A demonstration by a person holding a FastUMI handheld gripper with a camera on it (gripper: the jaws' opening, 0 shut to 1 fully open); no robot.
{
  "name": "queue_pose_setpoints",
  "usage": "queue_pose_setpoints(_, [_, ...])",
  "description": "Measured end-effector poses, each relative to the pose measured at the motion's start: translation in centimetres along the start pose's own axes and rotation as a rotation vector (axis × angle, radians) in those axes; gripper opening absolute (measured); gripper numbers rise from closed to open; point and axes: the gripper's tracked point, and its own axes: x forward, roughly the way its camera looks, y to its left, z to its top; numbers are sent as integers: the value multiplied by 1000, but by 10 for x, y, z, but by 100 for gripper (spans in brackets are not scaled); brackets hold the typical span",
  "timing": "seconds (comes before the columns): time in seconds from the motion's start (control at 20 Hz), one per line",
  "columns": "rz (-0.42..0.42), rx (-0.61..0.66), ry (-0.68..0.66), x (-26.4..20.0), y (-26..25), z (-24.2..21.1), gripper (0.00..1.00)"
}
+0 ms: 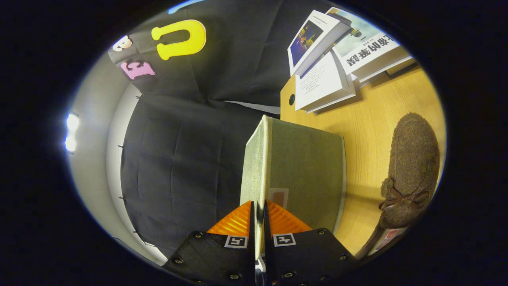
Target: Open the storage box then place both shoes into the box .Put the left shoe in first, then the right shoe, with the right side of both shoes facing outward in a uniform manner.
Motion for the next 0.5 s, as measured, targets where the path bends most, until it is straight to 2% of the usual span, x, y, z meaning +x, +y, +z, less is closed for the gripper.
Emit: queue_pose_setpoints(0.5, [-18, -181, 46, 14, 84, 3, 10])
